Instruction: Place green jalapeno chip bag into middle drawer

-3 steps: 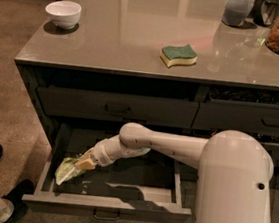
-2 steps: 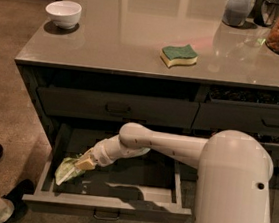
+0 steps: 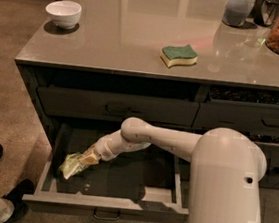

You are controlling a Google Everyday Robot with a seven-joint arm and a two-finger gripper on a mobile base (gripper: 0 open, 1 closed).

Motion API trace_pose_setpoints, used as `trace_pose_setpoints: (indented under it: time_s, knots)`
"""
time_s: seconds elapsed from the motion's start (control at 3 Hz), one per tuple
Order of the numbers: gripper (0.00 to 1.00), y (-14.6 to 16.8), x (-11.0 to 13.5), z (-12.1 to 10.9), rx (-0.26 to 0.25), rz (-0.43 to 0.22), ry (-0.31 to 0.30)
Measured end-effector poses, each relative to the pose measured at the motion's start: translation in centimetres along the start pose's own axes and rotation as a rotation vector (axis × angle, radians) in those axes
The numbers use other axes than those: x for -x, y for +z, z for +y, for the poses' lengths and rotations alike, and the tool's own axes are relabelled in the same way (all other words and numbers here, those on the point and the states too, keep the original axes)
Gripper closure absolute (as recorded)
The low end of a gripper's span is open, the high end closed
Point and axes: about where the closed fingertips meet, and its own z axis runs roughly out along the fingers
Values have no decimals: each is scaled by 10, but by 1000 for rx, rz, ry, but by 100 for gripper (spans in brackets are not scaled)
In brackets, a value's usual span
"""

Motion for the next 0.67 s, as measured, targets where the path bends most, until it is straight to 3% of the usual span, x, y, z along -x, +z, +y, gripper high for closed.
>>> trace_pose_setpoints:
  time_s: [0.33, 0.67]
  knots:
    - [100, 2, -19, -24, -4, 44, 20]
    - [85, 4, -40, -40, -10, 56, 48]
